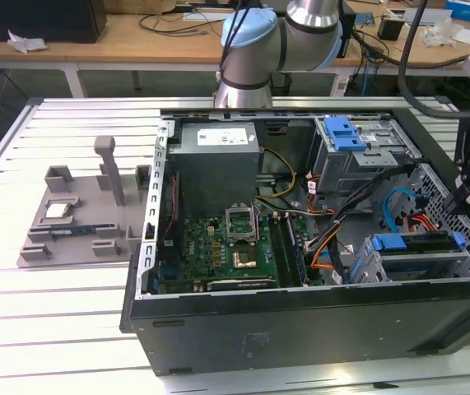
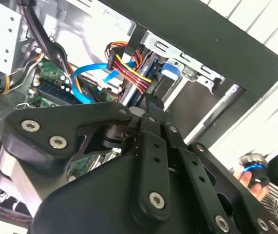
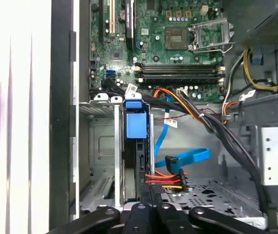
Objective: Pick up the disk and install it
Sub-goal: 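Insert the first disk wire, then insert the second disk wire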
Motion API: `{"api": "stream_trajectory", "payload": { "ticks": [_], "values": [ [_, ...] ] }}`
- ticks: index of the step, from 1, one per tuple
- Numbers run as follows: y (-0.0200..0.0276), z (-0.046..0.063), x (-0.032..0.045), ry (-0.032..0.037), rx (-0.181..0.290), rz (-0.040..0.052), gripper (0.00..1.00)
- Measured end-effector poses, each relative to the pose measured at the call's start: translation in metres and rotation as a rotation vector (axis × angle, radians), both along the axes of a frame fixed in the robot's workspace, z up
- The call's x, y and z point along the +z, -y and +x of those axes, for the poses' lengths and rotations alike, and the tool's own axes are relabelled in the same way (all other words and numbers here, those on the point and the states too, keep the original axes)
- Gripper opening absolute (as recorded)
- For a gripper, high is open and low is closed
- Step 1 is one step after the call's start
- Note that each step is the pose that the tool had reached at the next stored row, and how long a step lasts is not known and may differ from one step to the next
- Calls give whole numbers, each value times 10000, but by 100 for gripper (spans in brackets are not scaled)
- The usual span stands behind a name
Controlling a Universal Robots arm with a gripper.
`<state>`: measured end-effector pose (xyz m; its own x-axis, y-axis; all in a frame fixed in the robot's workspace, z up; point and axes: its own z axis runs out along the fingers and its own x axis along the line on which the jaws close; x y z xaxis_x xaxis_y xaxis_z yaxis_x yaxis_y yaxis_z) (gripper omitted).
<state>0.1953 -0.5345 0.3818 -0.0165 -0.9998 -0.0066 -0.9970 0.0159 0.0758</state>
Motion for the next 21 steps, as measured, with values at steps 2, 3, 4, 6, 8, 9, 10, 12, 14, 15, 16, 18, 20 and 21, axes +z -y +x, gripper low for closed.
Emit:
{"api": "stream_trajectory", "payload": {
  "ticks": [2,3,4,6,8,9,10,12,14,15,16,18,20,21],
  "values": [
    [0,0,1,0,0,3,11],
    [0,0,3,0,1,2,11],
    [0,0,3,0,0,2,11],
    [0,0,4,0,0,1,11],
    [0,0,4,0,1,0,11],
    [0,0,4,0,0,1,11],
    [0,0,4,0,0,1,11],
    [0,0,5,0,0,1,24],
    [-2,0,6,0,0,-1,30],
    [-10,-15,6,1,1,-3,30],
    [-47,-73,4,-1,1,1,30],
    [-140,-199,-6,0,10,64,30],
    [-151,-226,-18,0,179,131,30],
    [-154,-229,-17,-1,230,137,30]
  ]
}}
